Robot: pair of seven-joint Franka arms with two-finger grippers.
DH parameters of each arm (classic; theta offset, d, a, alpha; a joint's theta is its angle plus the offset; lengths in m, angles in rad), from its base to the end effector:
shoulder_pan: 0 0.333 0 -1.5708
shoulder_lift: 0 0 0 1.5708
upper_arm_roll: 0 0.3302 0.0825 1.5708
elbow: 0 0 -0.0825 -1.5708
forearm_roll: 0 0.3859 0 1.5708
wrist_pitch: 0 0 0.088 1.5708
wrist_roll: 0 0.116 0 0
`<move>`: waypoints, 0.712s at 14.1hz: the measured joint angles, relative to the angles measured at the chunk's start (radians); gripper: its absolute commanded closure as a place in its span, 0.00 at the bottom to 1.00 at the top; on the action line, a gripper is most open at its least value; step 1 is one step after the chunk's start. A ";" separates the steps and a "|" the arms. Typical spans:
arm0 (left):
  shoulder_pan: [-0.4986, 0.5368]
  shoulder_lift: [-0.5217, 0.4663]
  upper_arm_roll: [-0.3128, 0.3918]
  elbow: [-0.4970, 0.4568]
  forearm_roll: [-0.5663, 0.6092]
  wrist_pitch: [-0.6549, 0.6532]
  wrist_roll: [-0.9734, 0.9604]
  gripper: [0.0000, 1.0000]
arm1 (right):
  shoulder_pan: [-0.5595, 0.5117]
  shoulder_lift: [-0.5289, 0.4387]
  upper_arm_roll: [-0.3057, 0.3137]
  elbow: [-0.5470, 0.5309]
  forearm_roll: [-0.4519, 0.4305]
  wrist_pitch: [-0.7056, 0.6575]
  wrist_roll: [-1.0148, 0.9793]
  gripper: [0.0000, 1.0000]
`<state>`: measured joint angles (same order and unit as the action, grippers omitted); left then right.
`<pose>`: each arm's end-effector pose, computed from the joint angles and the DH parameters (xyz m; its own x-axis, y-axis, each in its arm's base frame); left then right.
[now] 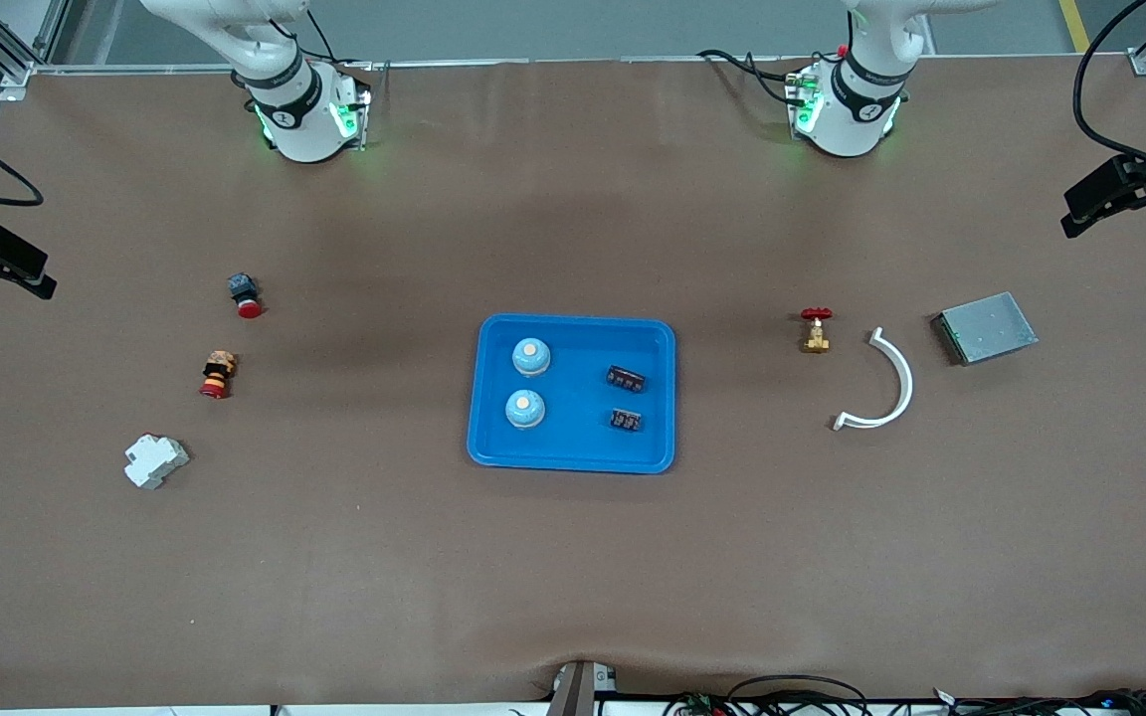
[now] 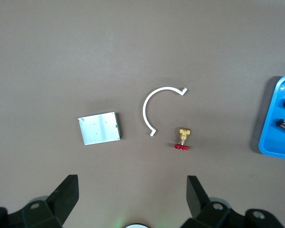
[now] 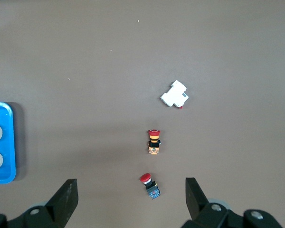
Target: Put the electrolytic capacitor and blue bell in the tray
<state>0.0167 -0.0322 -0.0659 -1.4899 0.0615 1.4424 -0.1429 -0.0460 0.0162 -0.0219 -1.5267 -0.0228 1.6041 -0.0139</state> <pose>0.5319 -0.0191 0.6741 0.9949 0.1012 -0.0060 0.1006 -0.9928 -0.0647 0.5647 -0.0409 0.6447 0.9967 -0.0531 0.0608 -0.0546 -0.9982 0.0240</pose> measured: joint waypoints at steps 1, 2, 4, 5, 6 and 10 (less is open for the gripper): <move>-0.002 0.000 -0.001 -0.001 0.000 0.000 0.000 0.00 | 0.000 0.000 0.000 0.004 0.000 -0.006 0.000 0.00; -0.004 0.000 -0.002 -0.001 0.000 -0.002 0.000 0.00 | 0.000 0.000 -0.001 0.006 0.000 -0.009 0.000 0.00; -0.006 0.000 -0.010 -0.002 0.000 -0.010 0.000 0.00 | 0.000 0.000 -0.001 0.008 0.000 -0.017 0.000 0.00; -0.007 0.000 -0.017 -0.003 0.000 -0.014 0.000 0.00 | -0.001 0.000 -0.001 0.009 0.000 -0.026 0.001 0.00; -0.009 0.000 -0.023 -0.004 0.000 -0.016 0.000 0.00 | -0.001 0.000 -0.001 0.009 0.000 -0.034 0.001 0.00; -0.015 0.000 -0.039 -0.006 0.000 -0.020 0.000 0.00 | -0.001 0.000 -0.001 0.009 0.007 -0.044 0.001 0.00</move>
<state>0.0019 -0.0322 -0.1053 -1.4955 0.0614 1.4223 -0.1424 -0.0467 0.0163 -0.0233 -1.5176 -0.0155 1.5602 -0.0127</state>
